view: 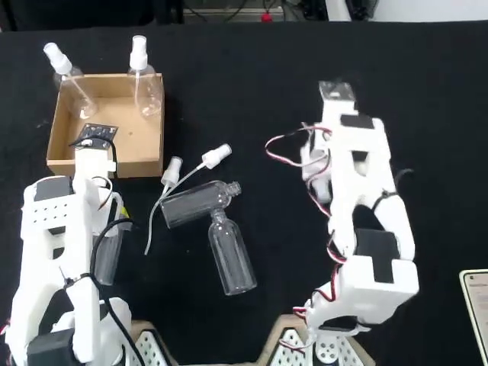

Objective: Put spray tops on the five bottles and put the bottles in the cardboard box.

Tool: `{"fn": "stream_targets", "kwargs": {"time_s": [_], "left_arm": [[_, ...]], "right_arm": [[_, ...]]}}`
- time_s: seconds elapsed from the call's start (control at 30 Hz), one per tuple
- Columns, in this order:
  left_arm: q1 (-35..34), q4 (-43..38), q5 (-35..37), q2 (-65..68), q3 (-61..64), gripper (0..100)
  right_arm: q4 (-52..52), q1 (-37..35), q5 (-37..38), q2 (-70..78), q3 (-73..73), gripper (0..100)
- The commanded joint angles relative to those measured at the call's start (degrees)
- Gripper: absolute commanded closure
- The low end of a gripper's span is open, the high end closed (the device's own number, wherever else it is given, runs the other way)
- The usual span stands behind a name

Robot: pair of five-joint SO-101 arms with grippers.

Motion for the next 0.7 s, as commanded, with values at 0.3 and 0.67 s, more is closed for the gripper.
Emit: {"fn": "stream_targets", "kwargs": {"time_s": [0.3,0.67], "left_arm": [[-0.5,-1.0,0.2,-1.8,-0.6,94],[-0.5,-1.0,0.2,-1.8,-0.6,94]], "right_arm": [[9.6,-2.2,14.2,0.4,-8.8,74.4],[11.1,9.4,56.0,9.4,-18.7,79.6]]}}
